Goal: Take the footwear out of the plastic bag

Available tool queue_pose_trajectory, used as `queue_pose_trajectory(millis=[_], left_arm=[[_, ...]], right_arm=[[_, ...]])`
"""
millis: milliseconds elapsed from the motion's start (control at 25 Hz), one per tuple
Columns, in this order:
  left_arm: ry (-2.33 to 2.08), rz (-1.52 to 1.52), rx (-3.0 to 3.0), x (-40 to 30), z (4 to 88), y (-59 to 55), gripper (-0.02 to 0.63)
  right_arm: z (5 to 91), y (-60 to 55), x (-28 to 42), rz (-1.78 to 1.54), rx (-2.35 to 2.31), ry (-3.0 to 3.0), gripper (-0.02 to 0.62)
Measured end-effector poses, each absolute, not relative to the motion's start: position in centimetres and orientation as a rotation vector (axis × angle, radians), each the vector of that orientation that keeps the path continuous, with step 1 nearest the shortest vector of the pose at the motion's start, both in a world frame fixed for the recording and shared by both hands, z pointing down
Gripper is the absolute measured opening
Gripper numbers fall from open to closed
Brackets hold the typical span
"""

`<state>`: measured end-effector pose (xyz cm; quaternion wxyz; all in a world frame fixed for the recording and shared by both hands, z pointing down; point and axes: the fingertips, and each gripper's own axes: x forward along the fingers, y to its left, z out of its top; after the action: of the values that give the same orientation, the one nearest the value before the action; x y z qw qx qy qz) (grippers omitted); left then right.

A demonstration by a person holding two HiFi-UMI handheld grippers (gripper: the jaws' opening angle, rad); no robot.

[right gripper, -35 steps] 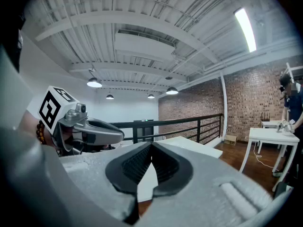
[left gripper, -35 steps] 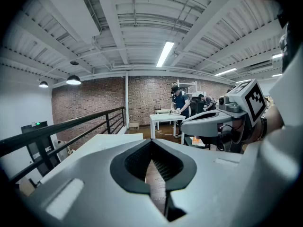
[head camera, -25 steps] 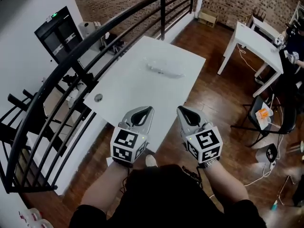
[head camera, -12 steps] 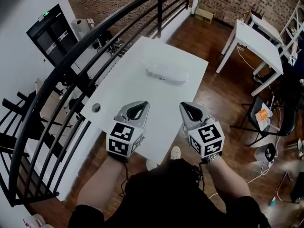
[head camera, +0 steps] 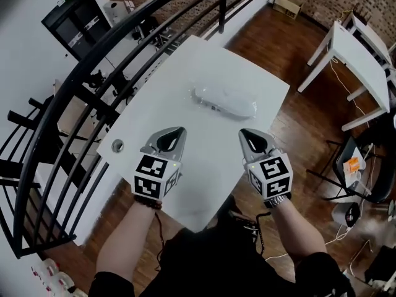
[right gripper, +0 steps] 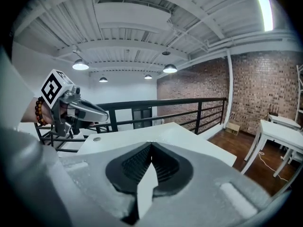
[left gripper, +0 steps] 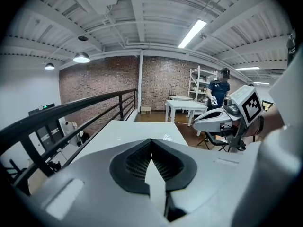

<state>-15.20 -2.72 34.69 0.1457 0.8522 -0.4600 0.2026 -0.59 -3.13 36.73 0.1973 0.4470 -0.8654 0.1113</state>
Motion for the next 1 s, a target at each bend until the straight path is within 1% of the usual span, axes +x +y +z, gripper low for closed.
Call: queue_pose_trajectory(millis=[240,400,480,600,880,1000], left_arm=[[-1.382,0.656,2.310,-15.5,38.9,-10.0,0.015],[-1.391,0.708,2.237,-15.8,41.7,-13.9,0.049],[-1.393,0.735,2.209,-16.0,42.8,-15.5,0.058],[-1.404,0.761,2.171,-16.7,44.1,-17.8,0.069],[-1.390,0.813,2.102,-17.7,47.3,-21.7,0.086],[-1.376,0.836,2.086,-17.8,48.4,-22.6,0.092]], right_arm=[[42.4,-11.4,0.8,0.367,1.159,-2.377,-0.009],[45.7,-15.1,0.7,0.391,1.098,-2.352,-0.009],[47.0,-16.2,0.5,0.405,1.069,-2.335,-0.008],[48.5,-17.4,0.4,0.428,1.039,-2.305,0.018],[50.9,-18.9,0.8,0.432,1.003,-2.258,0.020],[51.2,-19.1,0.9,0.413,0.992,-2.252,0.031]])
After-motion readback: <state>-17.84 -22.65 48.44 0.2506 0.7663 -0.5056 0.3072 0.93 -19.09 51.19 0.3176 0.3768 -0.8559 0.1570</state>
